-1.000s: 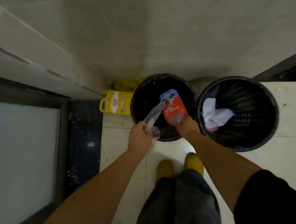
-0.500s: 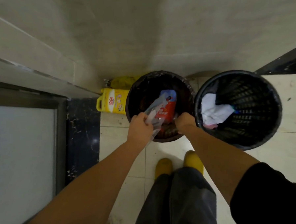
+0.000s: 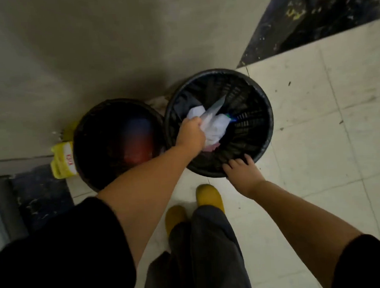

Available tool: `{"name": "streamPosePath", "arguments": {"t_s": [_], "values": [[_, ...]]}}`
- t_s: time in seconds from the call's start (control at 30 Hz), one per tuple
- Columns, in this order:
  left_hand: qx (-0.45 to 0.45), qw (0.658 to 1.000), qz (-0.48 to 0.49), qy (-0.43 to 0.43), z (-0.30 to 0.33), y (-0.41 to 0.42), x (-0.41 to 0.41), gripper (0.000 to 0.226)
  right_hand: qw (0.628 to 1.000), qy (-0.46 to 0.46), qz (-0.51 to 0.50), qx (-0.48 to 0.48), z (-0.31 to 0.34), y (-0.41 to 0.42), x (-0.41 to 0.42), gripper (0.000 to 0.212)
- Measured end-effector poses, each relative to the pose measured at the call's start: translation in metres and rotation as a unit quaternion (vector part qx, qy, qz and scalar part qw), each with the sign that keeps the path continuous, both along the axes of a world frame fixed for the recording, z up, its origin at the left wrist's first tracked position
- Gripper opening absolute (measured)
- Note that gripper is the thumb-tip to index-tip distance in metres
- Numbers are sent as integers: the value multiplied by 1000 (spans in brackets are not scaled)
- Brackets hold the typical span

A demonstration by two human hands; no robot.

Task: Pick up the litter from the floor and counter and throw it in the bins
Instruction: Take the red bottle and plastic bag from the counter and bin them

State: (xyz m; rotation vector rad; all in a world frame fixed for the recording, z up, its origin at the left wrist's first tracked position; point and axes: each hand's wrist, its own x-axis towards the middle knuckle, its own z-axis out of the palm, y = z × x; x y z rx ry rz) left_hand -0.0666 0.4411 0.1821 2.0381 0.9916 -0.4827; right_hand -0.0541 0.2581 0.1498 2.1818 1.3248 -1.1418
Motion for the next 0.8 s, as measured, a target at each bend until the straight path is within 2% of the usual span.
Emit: {"name": "streamPosePath", "arguments": {"t_s": [0.17,0.3,0.4,0.47,0.53,0.67,0.8], "values": [[56,993,-100,35,-97,-35,30,30,991,-22,13,134,-29,-17,-11,40],[-18,957,-256,137,-136,-63,19,43,975,-53,5,214,-38,-20,-15,47],[-35,951,-265,158,-131,-64,15,50,979,-26,-3,200,-25,-10,-3,41],[-22,960,-238,146,-106,-51,17,55,994,12,-13,111,-11,-3,7,40],[-7,965,-228,127,-68,-32,22,57,998,15,-34,43,14,4,16,50],[2,971,-218,97,34,8,25,53,993,-1,-109,37,94,28,34,49],[47,968,-239,66,157,26,22,43,986,-23,-159,40,215,48,53,48]]}}
